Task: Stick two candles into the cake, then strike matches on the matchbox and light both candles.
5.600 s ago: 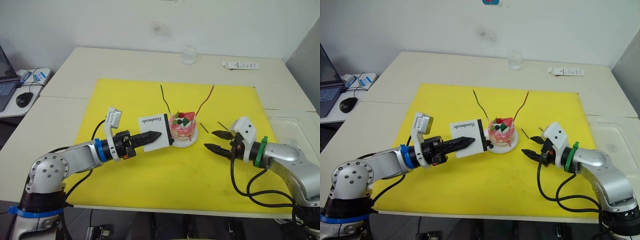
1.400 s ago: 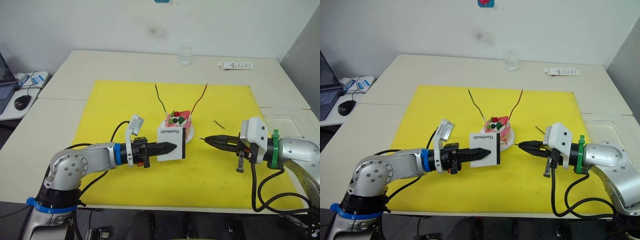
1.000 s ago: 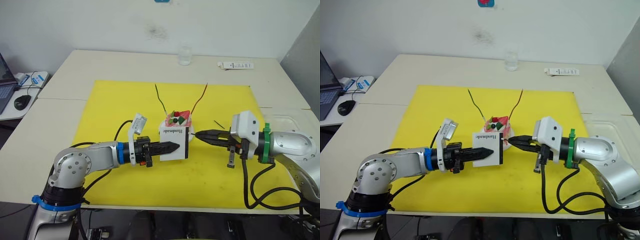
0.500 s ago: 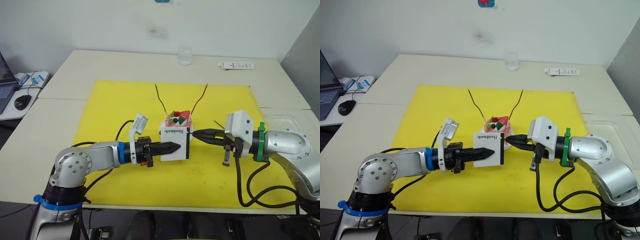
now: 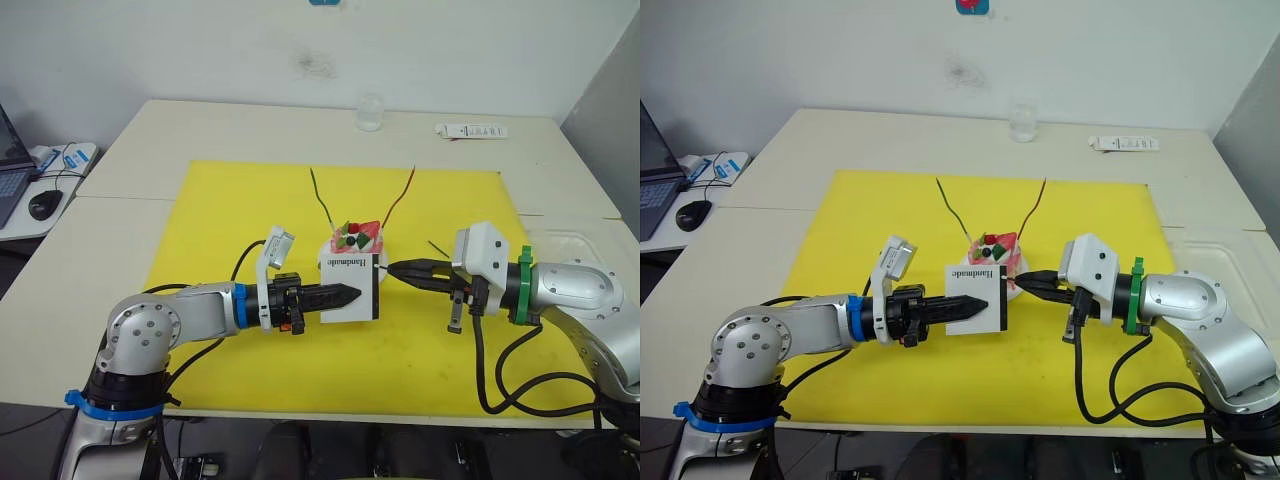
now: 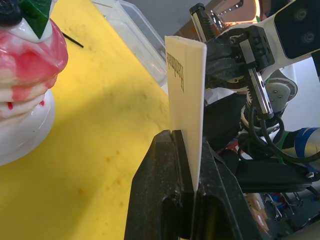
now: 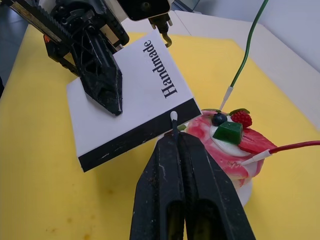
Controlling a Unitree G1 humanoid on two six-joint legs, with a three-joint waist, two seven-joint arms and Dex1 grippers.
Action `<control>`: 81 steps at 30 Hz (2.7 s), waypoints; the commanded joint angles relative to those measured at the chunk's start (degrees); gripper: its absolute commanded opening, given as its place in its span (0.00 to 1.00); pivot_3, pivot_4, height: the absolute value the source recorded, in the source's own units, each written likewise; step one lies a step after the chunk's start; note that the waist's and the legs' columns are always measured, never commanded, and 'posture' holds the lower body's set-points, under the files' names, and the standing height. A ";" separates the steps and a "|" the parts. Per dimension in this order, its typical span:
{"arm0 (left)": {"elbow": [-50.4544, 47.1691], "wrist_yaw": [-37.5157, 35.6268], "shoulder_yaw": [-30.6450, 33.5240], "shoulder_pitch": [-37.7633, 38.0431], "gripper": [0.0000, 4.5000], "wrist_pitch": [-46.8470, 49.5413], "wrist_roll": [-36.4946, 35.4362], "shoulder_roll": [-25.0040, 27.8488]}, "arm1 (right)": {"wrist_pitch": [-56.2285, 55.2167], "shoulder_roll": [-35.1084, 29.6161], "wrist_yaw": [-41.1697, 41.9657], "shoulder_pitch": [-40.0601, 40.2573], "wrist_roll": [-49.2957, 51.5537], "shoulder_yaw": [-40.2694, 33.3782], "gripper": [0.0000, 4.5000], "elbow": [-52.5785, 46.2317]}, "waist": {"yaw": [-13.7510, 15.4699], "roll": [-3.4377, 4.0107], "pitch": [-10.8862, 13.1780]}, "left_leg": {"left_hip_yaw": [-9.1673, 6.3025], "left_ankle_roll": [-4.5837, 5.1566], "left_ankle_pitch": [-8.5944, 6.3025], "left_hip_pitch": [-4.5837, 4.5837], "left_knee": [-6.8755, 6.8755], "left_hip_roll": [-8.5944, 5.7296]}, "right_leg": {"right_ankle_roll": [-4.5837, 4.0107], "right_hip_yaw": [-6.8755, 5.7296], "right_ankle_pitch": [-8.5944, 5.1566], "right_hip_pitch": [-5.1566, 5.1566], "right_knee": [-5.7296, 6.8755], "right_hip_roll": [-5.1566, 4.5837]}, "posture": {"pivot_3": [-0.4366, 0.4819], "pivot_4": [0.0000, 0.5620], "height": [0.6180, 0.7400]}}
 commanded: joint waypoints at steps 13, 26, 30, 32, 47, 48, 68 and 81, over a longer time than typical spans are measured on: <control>1.61 -1.00 1.96 -2.96 0.00 -1.22 0.25 -0.04 | -6.42 -12.12 15.63 6.31 -2.07 4.70 0.00 -6.92 | 0.31 0.00 0.00 | -0.04 0.00 0.00 -0.03 0.00 -0.01 | 0.01 -0.06 -0.01 0.01 -0.04 0.00 | 0.48 0.27 1.00; 1.98 -2.18 3.25 -2.05 0.00 -0.92 1.82 0.34 | 4.66 -9.38 9.47 -3.94 9.90 -5.51 0.00 1.27 | 0.07 -0.02 0.01 | -0.26 0.01 0.02 0.00 0.03 0.08 | -0.12 -0.14 0.05 0.02 0.06 0.16 | 0.48 0.27 1.00; 1.81 -1.87 3.35 -2.17 0.00 -0.64 1.37 0.14 | 3.60 -6.19 6.32 -6.58 7.10 -3.63 0.00 1.76 | 0.03 -0.02 0.01 | -0.24 -0.13 0.10 -0.03 0.04 0.08 | -0.12 -0.12 0.05 0.02 0.02 0.15 | 0.48 0.27 1.00; 1.67 -1.65 3.33 -2.27 0.00 -0.50 1.13 0.02 | 3.61 -4.36 4.62 -7.54 6.14 -2.60 0.00 1.74 | 0.00 -0.01 0.01 | -0.25 -0.18 0.12 -0.02 0.04 0.09 | -0.12 -0.14 0.05 0.02 0.03 0.16 | 0.48 0.27 1.00; -1.11 -0.52 8.47 5.14 0.00 -0.13 -1.35 4.72 | 7.86 5.01 -1.92 -16.39 7.48 -0.30 0.00 4.23 | -0.15 -0.01 0.01 | -0.33 -0.21 0.14 -0.02 0.01 0.12 | -0.15 -0.20 0.05 0.01 0.08 0.17 | 0.48 0.27 1.00; -1.63 -0.05 9.02 5.70 0.00 -0.13 -2.03 4.91 | 7.86 5.95 -2.56 -16.88 7.13 0.23 0.00 4.77 | -0.16 -0.01 0.01 | -0.33 -0.20 0.13 -0.03 0.01 0.11 | -0.15 -0.20 0.06 0.01 0.07 0.16 | 0.48 0.27 1.00; -8.79 12.57 14.83 17.37 0.00 -8.03 -10.87 5.94 | 0.23 22.34 -11.20 -25.79 -6.53 6.94 0.00 19.15 | -0.12 0.00 0.01 | -0.36 -0.02 0.03 -0.09 0.00 0.07 | -0.22 -0.42 0.09 0.02 0.09 -0.02 | 0.48 0.27 1.00; -7.99 11.64 13.81 16.68 0.00 -8.60 -11.49 7.48 | 0.43 25.51 -11.97 -26.76 -8.37 7.19 0.00 21.12 | -0.14 0.00 0.02 | -0.42 -0.02 0.03 -0.10 -0.01 0.08 | -0.22 -0.49 0.09 0.01 0.09 0.00 | 0.48 0.27 1.00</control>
